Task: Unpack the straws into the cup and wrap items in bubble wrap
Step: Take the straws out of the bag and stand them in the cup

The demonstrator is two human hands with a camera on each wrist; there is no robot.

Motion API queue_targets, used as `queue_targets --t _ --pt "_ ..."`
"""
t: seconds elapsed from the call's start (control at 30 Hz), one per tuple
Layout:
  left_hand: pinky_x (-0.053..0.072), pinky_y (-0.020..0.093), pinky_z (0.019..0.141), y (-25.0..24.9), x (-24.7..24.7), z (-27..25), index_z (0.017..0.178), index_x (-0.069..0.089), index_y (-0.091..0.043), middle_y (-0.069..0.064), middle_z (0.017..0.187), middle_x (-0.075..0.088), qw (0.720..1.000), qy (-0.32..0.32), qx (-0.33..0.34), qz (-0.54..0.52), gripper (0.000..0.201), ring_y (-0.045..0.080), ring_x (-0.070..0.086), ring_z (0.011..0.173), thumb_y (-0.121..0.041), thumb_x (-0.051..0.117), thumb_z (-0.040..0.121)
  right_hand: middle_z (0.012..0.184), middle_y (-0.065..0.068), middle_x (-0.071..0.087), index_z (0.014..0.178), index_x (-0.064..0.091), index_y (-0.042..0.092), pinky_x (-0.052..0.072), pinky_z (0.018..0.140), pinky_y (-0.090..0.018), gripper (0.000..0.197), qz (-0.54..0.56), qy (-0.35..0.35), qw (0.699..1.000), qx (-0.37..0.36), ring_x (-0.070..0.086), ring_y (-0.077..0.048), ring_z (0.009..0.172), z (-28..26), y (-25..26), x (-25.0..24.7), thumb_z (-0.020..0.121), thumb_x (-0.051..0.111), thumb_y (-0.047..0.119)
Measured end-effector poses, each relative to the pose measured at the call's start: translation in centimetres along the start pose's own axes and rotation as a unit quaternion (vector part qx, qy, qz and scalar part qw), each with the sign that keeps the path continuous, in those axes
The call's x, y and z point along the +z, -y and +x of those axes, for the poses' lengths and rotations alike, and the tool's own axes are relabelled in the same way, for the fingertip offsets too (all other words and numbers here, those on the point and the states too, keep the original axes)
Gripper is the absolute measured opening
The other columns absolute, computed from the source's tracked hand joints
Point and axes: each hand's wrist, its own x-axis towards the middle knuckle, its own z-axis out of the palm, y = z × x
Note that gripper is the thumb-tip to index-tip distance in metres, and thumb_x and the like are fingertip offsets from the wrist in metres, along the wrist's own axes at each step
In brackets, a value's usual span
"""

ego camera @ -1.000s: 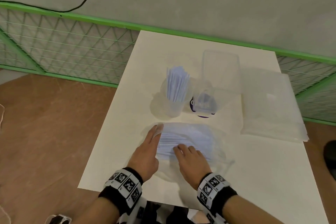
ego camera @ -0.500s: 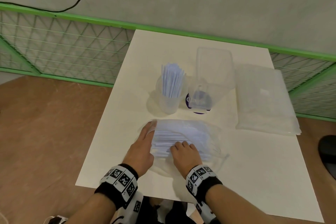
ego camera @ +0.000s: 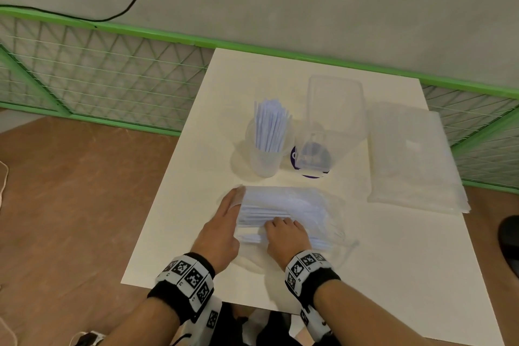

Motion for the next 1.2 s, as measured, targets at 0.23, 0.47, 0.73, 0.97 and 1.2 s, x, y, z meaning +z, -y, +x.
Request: queue_targets --t 0.23,0.47,0.73,0.97,1.2 --pt "0.054 0.038 0.086 -0.2 0.2 0.0 0.155 0.005 -0.039 -0.028 0.158 -0.004 1.000 0.003 -0.001 0.004 0.106 0.022 0.058 0.109 0.013 0.046 0.072 0.126 -0.009 0.057 0.126 0.054 0.011 0.041 0.102 -0.038 0.034 -0.016 0.032 0.999 -0.029 0.047 -0.029 0.122 0.4 -0.1 0.1 0.092 0.047 0.017" --pt "0.051 0.037 0.096 0.3 0.3 0.0 0.156 0.008 -0.037 -0.027 0.159 -0.001 1.000 -0.012 0.004 -0.008 0.105 0.021 0.053 0.121 0.015 0.044 0.071 0.099 -0.004 0.064 0.107 0.054 0.019 0.044 0.073 -0.030 0.023 0.182 -0.018 0.983 -0.026 0.061 -0.025 0.092 -1.7 -1.6 -1.6 0.091 0.051 0.035" --pt "0.052 0.036 0.092 0.0 0.0 0.3 0.156 0.011 -0.034 -0.022 0.161 0.002 1.000 -0.020 0.000 -0.004 0.103 0.023 0.055 0.118 0.013 0.045 0.072 0.088 -0.001 0.062 0.081 0.052 0.032 0.050 0.075 -0.034 0.023 0.521 -0.198 0.830 0.036 0.062 -0.021 0.085 -4.0 -2.2 -2.1 0.081 0.063 0.052" --pt "0.052 0.034 0.092 -0.5 0.0 0.4 0.156 0.009 -0.034 -0.022 0.160 0.002 1.000 -0.025 -0.008 -0.017 0.102 0.023 0.053 0.120 0.013 0.046 0.073 0.057 -0.008 0.059 0.061 0.056 0.005 0.049 0.057 -0.040 0.035 0.439 -0.118 0.889 0.053 0.055 -0.018 0.051 -5.2 -3.9 -6.2 0.080 0.066 0.033" --pt "0.052 0.029 0.089 -1.0 -0.2 0.1 0.155 0.009 -0.038 -0.023 0.160 0.002 0.999 -0.021 -0.016 -0.023 0.103 0.022 0.057 0.116 0.013 0.043 0.073 0.064 -0.008 0.071 0.073 0.073 0.006 0.055 0.053 -0.025 0.016 0.456 -0.264 0.850 -0.014 0.067 -0.018 0.052 -3.9 -4.1 -23.5 0.083 0.071 0.019"
